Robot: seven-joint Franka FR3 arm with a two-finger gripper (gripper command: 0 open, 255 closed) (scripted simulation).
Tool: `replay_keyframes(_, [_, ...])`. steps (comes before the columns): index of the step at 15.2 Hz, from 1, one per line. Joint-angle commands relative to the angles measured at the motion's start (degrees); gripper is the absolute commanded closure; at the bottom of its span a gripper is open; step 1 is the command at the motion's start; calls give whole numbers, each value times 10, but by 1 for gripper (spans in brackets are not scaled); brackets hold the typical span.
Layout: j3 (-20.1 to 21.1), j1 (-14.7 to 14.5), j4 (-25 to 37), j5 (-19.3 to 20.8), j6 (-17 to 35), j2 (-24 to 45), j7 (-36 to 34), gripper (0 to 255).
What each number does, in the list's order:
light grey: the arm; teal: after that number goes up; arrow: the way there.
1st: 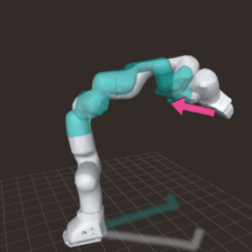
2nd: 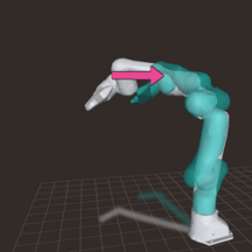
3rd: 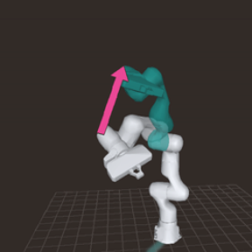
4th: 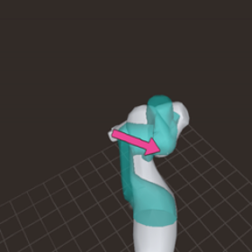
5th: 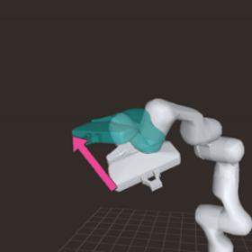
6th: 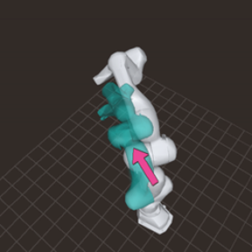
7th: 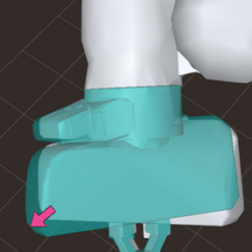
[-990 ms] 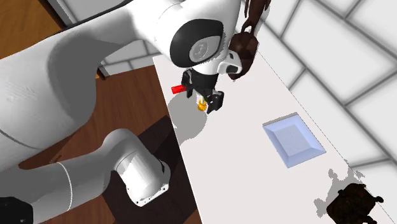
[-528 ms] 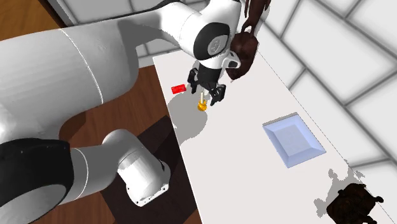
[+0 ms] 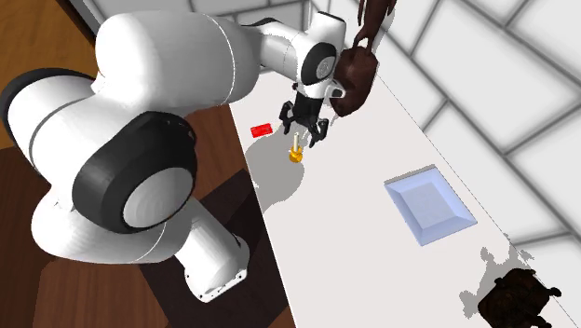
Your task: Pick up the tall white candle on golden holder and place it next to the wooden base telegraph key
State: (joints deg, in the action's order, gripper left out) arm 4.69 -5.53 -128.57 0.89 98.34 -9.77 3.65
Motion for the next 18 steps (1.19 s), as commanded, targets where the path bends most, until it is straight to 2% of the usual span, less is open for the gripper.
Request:
replay_keyframes(1, [8, -6, 23, 3, 10, 48, -3, 0])
replay_keyframes(6, [23, -21, 79, 14, 27, 157, -12, 0])
replay_keyframes(13, [22, -20, 27, 16, 81, 159, -13, 0])
replay_keyframes(18, [22, -20, 23, 16, 86, 159, -13, 0])
